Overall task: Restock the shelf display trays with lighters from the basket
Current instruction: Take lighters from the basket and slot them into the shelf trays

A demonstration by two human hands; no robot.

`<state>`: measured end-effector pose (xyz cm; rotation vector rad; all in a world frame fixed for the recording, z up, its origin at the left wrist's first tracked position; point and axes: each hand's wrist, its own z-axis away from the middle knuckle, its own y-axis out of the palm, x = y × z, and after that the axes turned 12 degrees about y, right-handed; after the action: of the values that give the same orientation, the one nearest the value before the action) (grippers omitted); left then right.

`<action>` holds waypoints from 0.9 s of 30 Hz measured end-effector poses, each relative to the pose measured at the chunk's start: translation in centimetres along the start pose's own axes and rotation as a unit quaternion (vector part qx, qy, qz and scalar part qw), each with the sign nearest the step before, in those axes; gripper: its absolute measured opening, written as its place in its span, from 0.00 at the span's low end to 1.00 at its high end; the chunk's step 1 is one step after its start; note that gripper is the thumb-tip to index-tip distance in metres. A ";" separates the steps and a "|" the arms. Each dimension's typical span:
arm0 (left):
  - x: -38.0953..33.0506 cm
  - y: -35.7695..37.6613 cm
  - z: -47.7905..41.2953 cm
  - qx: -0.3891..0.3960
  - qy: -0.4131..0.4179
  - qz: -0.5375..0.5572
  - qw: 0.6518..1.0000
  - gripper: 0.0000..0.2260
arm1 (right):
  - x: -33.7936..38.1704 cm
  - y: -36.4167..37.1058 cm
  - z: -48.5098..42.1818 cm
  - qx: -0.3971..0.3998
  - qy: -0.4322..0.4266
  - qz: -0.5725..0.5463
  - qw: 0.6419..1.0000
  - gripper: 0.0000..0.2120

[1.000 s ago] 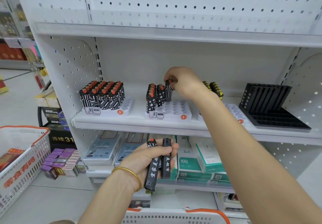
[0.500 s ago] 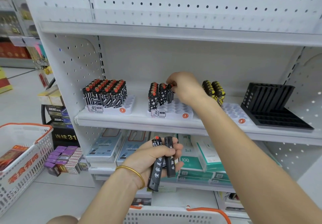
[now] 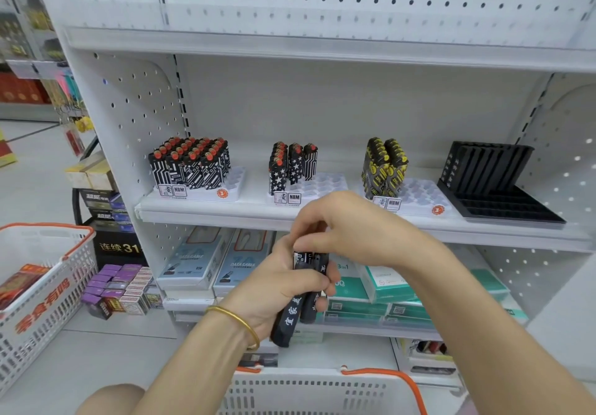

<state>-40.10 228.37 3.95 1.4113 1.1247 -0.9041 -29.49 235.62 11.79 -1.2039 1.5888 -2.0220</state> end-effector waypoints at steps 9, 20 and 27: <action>-0.6 -0.4 0.5 0.015 -0.066 0.092 0.993 0.19 | -0.9 -1.9 0.4 -0.069 -0.013 -0.104 0.992 0.02; -0.3 -0.4 0.1 -0.031 -0.032 0.066 0.997 0.08 | -0.9 -1.9 0.3 -0.155 0.010 -0.061 0.986 0.07; -0.4 -0.7 -0.4 -0.056 -0.030 0.091 0.994 0.12 | -1.0 -2.3 -1.0 -0.153 0.005 -0.133 0.979 0.16</action>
<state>-40.90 228.72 4.22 1.3606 0.9699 -0.7381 -29.04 237.74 13.37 -1.5961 1.8825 -1.9855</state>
